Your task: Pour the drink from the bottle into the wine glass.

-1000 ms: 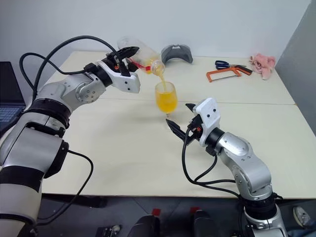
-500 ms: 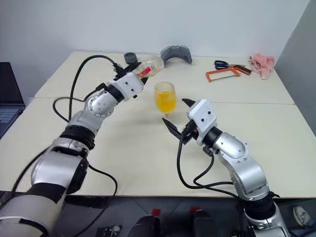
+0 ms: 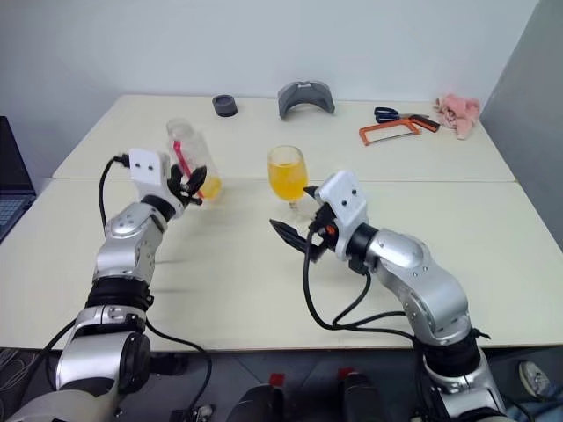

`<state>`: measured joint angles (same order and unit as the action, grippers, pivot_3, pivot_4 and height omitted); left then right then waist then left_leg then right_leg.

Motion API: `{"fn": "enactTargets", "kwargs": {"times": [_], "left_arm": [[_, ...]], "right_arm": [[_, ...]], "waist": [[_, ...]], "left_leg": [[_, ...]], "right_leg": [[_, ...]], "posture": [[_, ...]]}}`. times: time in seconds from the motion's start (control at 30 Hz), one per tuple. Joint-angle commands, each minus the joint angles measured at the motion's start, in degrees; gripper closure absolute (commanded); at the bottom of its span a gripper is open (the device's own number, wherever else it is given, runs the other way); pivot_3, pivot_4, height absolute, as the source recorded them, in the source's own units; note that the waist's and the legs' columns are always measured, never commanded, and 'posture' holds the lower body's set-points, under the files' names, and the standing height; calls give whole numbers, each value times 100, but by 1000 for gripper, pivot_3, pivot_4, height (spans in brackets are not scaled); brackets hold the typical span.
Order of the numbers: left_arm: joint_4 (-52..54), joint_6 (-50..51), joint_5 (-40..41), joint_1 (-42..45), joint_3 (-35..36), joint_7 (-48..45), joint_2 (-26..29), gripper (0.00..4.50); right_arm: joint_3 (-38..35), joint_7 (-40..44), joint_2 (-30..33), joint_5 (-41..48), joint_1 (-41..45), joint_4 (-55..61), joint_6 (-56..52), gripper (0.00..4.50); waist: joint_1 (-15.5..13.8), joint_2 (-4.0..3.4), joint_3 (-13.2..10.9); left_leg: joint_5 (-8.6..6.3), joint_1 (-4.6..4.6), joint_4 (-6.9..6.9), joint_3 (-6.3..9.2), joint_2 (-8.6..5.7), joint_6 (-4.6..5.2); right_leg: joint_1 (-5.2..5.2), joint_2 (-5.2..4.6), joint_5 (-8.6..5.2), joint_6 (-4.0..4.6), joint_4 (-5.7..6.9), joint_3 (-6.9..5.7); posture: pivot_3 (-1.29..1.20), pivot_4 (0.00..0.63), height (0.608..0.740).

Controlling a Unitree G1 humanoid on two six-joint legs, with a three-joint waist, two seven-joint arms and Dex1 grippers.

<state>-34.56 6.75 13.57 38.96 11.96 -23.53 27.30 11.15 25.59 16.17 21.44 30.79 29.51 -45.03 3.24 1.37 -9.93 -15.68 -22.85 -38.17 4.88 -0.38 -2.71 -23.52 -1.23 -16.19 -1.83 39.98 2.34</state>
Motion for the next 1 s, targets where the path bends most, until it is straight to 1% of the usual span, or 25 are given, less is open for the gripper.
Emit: {"fn": "enactTargets", "kwargs": {"times": [0.03,0.3,0.47,0.6,0.77,0.87,1.0], "left_arm": [[395,58,160,-44,257,-100,191,2861],[-69,-252,92,-177,348,-178,247,2861],[-227,-344,62,-197,309,-341,291,1164],[-195,-434,2,-231,266,-414,298,34],[112,-618,-128,-491,219,-384,306,13],[654,-576,-21,-839,297,-372,247,13],[1530,-192,-79,-1503,358,26,213,13]], "right_arm": [[264,31,-119,24,160,25,-79,0],[456,-6,-314,-93,263,-155,-51,0],[505,12,-332,-139,236,-146,-64,0],[497,15,-318,-150,213,-154,-64,0],[616,153,-150,-314,49,-167,201,0],[735,425,-8,-457,-372,-209,962,0],[723,530,136,-808,-1143,-534,2065,0]], "waist": [[-15,7,4],[-22,8,5],[-18,8,6],[-18,9,6],[-12,8,6],[-12,9,6],[-15,11,8]], "left_leg": [[0,0,0,2,0,0],[-2,2,-1,-3,-2,4],[-3,2,-1,-5,-3,5],[-3,2,0,-4,-2,6],[-3,3,0,-5,-1,6],[-4,2,2,-4,2,6],[-4,3,5,-6,8,7]], "right_leg": [[0,-4,0,0,0,0],[1,-6,0,0,0,1],[1,-5,0,0,-1,2],[1,-5,0,0,-1,1],[1,-6,0,0,-1,3],[1,-7,0,0,-3,2],[3,-10,0,0,-5,5]], "posture": [[0,150,740],[0,150,740],[0,150,740],[0,150,740],[0,150,740],[0,150,740],[0,150,740]]}}
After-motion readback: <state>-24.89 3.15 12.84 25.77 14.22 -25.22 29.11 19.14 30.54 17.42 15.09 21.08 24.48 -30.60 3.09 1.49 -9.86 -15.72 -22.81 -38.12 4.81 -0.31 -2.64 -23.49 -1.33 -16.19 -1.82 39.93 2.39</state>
